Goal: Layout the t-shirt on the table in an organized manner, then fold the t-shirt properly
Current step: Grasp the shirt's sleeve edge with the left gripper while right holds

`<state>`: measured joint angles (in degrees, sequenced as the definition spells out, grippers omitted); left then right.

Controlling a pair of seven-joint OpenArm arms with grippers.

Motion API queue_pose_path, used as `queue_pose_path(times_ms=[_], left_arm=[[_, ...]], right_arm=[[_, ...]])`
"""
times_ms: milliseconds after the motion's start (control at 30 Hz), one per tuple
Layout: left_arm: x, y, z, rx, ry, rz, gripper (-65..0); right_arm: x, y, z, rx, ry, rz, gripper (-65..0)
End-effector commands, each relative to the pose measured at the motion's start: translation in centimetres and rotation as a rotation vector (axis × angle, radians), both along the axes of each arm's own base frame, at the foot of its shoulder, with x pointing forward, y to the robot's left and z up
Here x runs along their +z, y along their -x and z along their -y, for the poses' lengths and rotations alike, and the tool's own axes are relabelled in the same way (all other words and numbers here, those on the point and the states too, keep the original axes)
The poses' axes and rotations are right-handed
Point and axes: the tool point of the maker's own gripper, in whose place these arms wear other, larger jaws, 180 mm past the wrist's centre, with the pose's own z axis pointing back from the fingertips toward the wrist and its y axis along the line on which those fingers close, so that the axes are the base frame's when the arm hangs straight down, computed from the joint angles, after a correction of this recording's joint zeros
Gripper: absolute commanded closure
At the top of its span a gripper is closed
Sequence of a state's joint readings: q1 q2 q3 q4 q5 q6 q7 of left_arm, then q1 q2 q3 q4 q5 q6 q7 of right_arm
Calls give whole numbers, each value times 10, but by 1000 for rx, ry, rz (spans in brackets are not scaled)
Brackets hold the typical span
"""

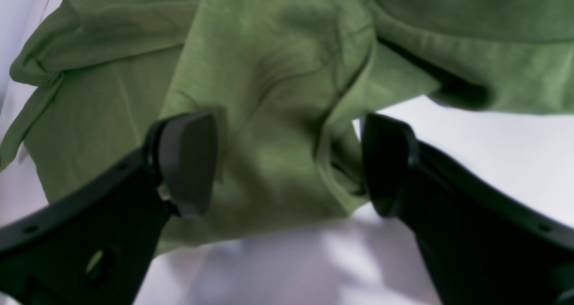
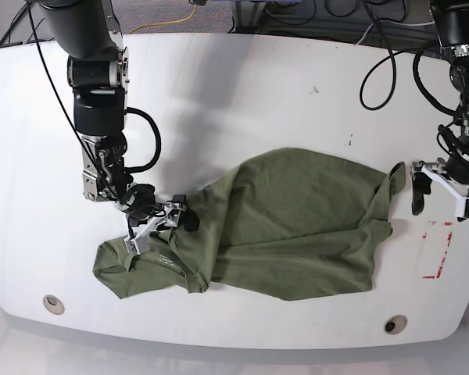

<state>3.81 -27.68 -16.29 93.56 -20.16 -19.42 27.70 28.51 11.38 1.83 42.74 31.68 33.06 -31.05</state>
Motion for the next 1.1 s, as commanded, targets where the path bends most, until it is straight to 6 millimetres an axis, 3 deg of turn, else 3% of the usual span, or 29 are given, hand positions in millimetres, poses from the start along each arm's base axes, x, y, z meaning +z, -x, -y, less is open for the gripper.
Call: queue_pose_path(times_ms=[0,133,400,800,900,1067], left_arm=[[19,-12,8,-39,-18,60,-622],[6,-13,17,-62,-16,25,-622],[1,-14,21,-65,-4,17,-622],[-2,-14,26,-64,10,17,-622],[-2,-14,26,-64,10,17,-622],[-2,-13,26,-64,10,16,-622]], right_arm=[[14,-10,2,4,4,35,-474],[14,-10,1,5,3,35,-442],[14,-10,-1,6,0,35,-192],[12,-5,2,36,24,-6,-3],[25,-6,2,61,53,22,0],[39,-2,20,25,113,19,0]])
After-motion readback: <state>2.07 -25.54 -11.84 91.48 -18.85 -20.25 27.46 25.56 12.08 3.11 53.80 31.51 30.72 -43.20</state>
